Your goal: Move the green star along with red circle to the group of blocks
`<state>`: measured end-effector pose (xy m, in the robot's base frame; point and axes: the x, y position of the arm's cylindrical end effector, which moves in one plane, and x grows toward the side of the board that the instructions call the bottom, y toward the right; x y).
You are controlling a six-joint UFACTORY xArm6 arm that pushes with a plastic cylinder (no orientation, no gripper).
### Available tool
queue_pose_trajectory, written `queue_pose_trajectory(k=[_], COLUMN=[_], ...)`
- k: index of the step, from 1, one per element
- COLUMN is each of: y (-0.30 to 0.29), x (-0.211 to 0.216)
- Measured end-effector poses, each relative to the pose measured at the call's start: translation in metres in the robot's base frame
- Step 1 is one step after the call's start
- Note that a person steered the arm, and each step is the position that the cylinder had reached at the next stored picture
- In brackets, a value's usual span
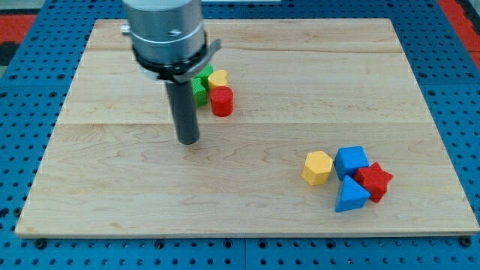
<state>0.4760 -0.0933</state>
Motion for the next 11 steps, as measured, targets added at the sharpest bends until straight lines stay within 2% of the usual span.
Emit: queue_pose_trajectory(k=[1,3,5,6,7,8,9,10,11], y=[-0.039,-0.067,-0.054,0.004,0.056,0.065,0.106,0.167,0.169], x=[-0.012,-0.024,-0.094,-0.093,-0.064,-0.061,-0.061,-0.007,0.004])
